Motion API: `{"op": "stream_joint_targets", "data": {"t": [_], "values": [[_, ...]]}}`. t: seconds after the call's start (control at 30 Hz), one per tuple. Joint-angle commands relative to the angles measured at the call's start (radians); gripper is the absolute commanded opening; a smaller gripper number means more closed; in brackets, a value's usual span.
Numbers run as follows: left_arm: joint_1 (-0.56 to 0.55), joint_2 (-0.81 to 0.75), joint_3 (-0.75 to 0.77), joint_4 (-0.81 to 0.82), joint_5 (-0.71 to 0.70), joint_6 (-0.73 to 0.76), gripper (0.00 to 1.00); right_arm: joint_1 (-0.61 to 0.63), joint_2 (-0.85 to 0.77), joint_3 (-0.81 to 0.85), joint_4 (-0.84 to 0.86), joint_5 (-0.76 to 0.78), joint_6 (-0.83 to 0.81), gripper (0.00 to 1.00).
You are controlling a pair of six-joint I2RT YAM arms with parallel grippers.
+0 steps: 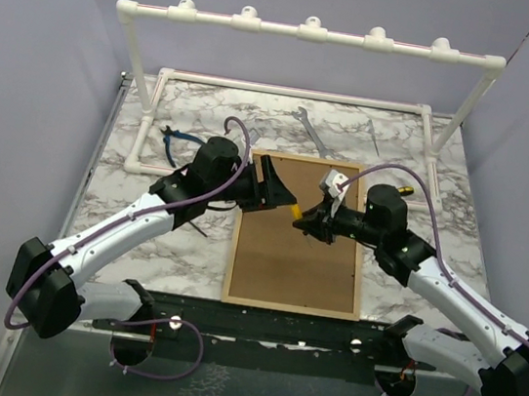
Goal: Take the photo out of the frame
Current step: Adjust the screwdriver.
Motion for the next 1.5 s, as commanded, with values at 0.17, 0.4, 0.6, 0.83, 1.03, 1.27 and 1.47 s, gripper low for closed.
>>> {"op": "stream_joint_targets", "data": {"t": [0.17,0.4,0.6,0.83,1.03,1.27,1.47], "values": [[0.004,0.038,-0.012,0.040,0.139,-0.052,0.64,0.000,0.092,0.121,-0.080,-0.105,-0.135,0.01],[0.004,0.062,-0.039,0.063,0.140,-0.067,0.45,0.000,0.084,0.119,-0.070,-0.119,-0.136,0.01],[-0.012,0.083,-0.049,0.076,0.127,-0.068,0.19,0.000,0.094,0.128,-0.074,-0.112,-0.133,0.04],[-0.010,0.074,-0.072,0.079,0.085,-0.047,0.00,0.000,0.063,0.102,-0.059,-0.042,-0.096,0.21],[0.057,0.050,-0.107,0.081,0.098,-0.022,0.00,-0.001,-0.010,0.022,-0.019,0.075,0.064,1.00],[0.103,0.022,-0.144,0.080,0.148,-0.017,0.00,-0.001,-0.145,-0.129,0.086,0.112,0.122,0.92],[0.108,0.006,-0.136,0.078,0.208,-0.026,0.00,0.000,-0.078,-0.105,0.058,0.004,0.097,0.78]]}}
